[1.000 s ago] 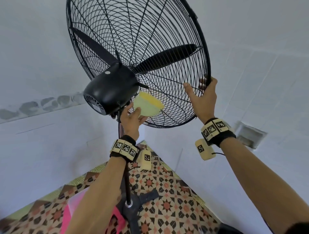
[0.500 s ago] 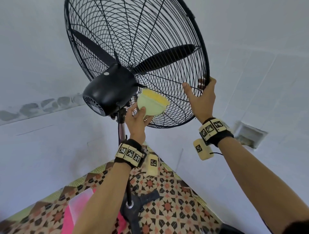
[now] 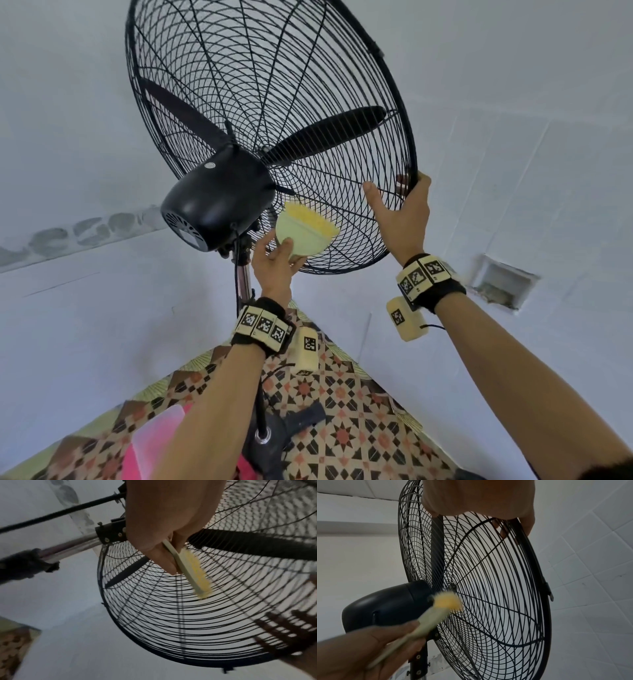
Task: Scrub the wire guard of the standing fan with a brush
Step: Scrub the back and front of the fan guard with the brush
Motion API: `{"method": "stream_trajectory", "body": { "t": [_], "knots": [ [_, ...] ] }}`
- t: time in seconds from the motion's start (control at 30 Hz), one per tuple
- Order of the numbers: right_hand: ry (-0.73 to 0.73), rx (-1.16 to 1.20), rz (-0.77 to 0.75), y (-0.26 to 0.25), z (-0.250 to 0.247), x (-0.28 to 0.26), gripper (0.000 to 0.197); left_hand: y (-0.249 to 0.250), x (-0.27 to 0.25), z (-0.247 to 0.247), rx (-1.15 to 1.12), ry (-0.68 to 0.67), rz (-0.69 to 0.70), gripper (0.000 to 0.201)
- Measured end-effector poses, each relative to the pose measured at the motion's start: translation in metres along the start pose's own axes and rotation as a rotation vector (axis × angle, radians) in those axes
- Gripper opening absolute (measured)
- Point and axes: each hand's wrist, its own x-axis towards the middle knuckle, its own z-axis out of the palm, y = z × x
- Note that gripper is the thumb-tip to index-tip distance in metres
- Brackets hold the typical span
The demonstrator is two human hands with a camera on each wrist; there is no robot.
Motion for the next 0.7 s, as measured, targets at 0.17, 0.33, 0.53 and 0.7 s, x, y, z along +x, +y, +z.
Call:
{"method": "stream_trajectory", "body": {
  "t": [0.17,0.33,0.53,0.7],
  "knots": [
    [-0.001,-0.015,-0.006,0.001,-0.003,0.000,0.078,0.000,0.000,-0.008,-0.007,0.021,0.000,0.039],
    [0.003,-0.017,0.000,-0.001,0.000,-0.003,0.082,-0.001,-0.019,0.011,-0.073,-0.075,0.073,0.034],
    [0.002,-0.016,0.008,0.000,-0.003,-0.003,0.080,-0.032,-0.019,0.008,0.020,0.085,-0.066,0.031],
    [0.007,-0.016,-0.017,-0.003,0.000,-0.004,0.082,-0.012,-0.023,0.011,-0.088,-0.043,0.054,0.034]
  ]
}}
